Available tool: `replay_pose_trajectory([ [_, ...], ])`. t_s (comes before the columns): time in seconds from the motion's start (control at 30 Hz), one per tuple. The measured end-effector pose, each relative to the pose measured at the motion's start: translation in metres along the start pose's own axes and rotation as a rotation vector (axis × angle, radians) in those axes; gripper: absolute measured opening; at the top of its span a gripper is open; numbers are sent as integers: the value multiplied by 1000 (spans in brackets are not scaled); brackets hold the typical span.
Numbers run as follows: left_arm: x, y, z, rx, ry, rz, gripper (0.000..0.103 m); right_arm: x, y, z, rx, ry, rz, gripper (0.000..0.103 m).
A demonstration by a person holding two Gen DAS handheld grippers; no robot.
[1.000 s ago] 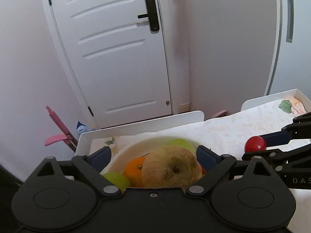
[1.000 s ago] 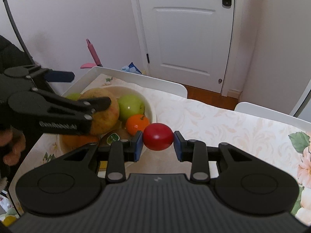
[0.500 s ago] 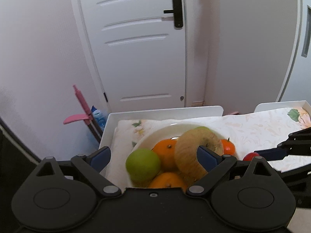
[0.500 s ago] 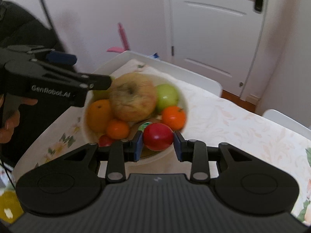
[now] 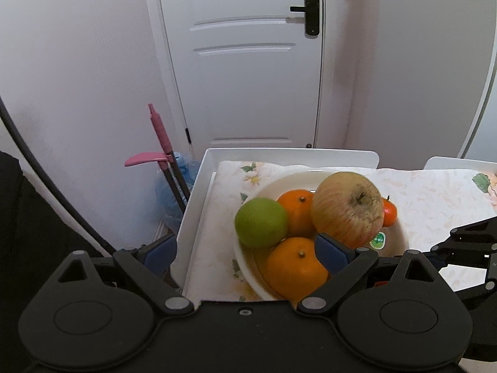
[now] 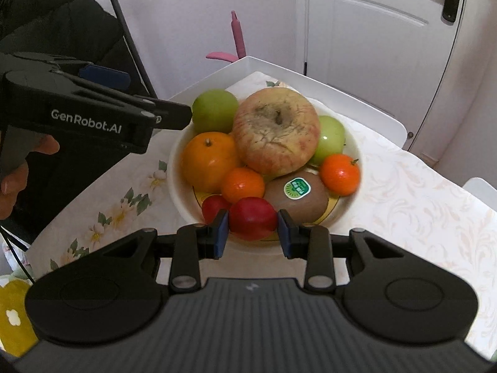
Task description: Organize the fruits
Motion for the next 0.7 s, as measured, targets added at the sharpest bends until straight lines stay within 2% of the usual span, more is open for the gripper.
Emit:
replay_pose_trajectory([
  [0.1,-3,-2,-1,-5,1,6,98,-3,-1,-3,-1,-19,16,49],
  [0.13,-3,-2,-2,-6,0,7,98,-3,-1,-2,7,-26,19,56],
  [0.17,-4,-2,-2,-7,-2,8,98,-5,-1,-1,15,-29,22,69],
  [0.2,-5,-2,-2,-6,-4,8,98,-7,-1,0,24,-34,26,74],
  [0.27,-6,-3,-3,-7,-8,7,98,-10,-2,3,41,-55,37,91],
  [0.5,-4,-4,0,-14,-18,15,98,-10,-8,13,55,-78,6,92],
  [0.7,4,-3,26,5,-23,18,98,-7,-15,48,82,-98,-17,92],
])
Point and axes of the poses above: each gripper's, at about its wrist camera, not at the fingertips, and z roughly against the way its jaws point, x to its right, y to its top, the point moved 3 cm from there along -z, roughly the way its jaws point, and after that the axes turned 11 degrees about y, right-handed, at the moved point
